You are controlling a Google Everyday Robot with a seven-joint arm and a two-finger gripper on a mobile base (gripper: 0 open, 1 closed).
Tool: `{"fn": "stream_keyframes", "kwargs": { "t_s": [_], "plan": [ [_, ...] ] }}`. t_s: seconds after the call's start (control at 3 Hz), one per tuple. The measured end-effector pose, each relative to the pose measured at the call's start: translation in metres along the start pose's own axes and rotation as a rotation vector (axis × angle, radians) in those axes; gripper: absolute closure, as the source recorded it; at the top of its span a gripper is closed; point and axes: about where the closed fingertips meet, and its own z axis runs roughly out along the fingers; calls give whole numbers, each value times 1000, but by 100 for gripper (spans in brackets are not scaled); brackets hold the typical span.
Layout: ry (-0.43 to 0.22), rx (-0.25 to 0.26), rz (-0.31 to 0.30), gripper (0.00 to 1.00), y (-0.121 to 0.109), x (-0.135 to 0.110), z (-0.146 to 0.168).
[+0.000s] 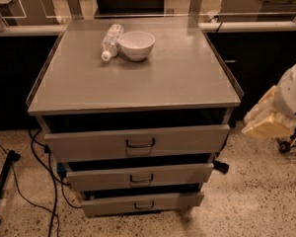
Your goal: Open bottom drawer
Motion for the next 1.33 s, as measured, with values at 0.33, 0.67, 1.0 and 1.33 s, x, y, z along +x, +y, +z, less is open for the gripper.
{"fn": "stream_keyframes", "kwargs": {
  "t_s": [0.33, 0.67, 1.0, 1.33],
  "plan": [
    [-87, -37, 80, 89, 30, 11, 45],
    [-100, -41, 117, 87, 38, 19, 66],
    [-87, -6, 95, 62, 37, 15, 52],
    [-26, 48, 25, 39, 38, 24, 59]
  ]
}}
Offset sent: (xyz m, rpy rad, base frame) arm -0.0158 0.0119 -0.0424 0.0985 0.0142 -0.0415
